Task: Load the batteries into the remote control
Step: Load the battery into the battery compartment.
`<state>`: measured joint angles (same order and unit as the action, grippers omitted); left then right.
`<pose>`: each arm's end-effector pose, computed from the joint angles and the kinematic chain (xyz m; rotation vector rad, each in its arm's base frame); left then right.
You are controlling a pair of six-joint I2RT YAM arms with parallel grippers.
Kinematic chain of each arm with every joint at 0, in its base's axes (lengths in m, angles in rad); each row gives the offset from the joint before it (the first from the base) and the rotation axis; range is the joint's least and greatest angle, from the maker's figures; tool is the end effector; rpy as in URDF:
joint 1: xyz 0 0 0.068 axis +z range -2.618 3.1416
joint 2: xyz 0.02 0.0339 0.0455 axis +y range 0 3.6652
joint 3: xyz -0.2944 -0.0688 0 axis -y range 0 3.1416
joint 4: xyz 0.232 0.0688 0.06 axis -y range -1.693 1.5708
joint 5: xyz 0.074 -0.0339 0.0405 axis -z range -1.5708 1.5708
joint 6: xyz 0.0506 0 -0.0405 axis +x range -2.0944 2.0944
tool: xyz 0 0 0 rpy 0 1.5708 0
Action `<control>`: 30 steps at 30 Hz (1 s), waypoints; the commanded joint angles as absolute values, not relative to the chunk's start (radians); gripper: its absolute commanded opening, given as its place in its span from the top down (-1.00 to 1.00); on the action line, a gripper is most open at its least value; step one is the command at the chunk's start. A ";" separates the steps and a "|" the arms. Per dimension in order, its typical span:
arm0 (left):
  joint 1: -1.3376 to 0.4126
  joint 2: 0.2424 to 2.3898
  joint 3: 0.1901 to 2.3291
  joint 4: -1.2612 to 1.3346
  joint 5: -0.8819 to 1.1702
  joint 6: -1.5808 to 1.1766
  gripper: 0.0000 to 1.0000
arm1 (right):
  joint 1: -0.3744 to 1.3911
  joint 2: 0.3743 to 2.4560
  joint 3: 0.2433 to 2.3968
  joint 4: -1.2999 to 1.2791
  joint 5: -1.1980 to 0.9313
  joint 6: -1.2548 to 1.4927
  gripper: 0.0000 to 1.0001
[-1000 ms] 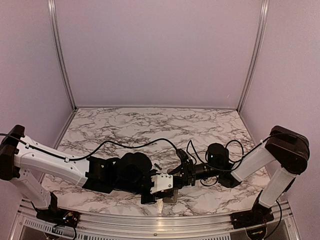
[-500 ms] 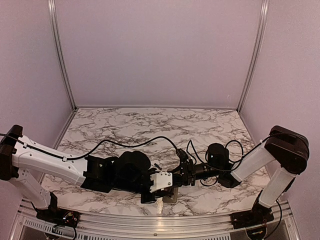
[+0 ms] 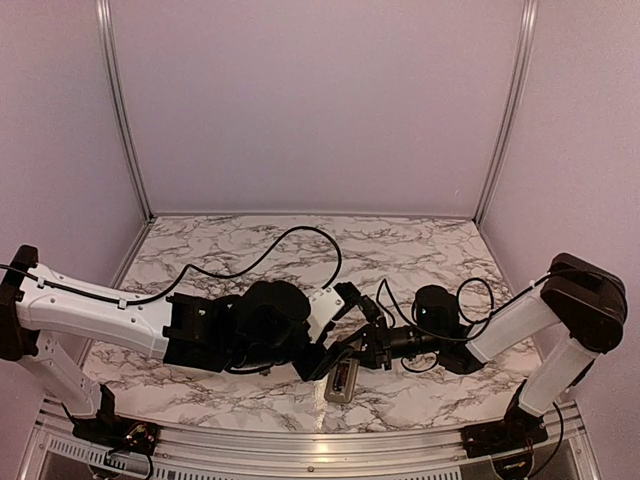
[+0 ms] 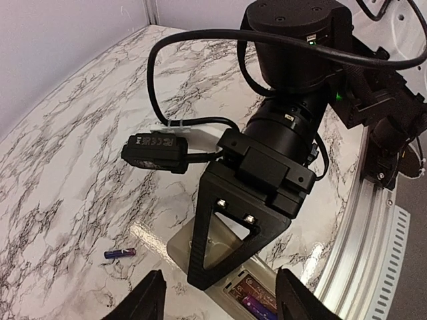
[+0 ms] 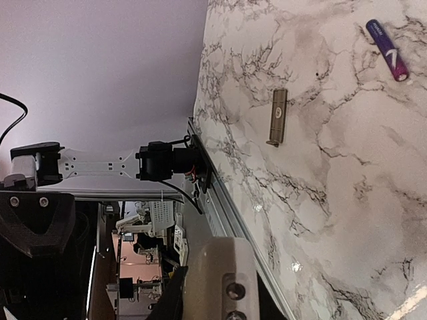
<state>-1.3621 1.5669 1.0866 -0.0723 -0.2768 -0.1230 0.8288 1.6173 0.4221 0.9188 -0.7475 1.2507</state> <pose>0.0874 -0.3461 0.2895 1.1128 1.8482 -0.5910 0.1649 0.2307 0.1834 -0.1839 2.3765 1.9433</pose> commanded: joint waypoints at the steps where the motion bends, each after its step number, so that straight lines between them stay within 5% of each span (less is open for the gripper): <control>1: -1.365 1.578 1.173 -0.251 -0.327 -0.356 -0.15 | 0.836 1.598 0.423 0.927 -0.717 1.245 1.00; 6: -1.369 1.553 1.122 -0.222 -0.211 -0.362 -0.14 | 0.835 1.612 0.430 0.952 -0.728 1.257 1.00; 13: -1.376 1.340 0.898 -0.011 -0.035 -0.013 -0.17 | 0.836 1.640 0.438 0.978 -0.772 1.272 1.00; 30: -1.410 1.471 0.900 0.064 -0.100 0.282 -0.31 | 0.842 1.667 0.446 1.025 -0.805 1.309 1.00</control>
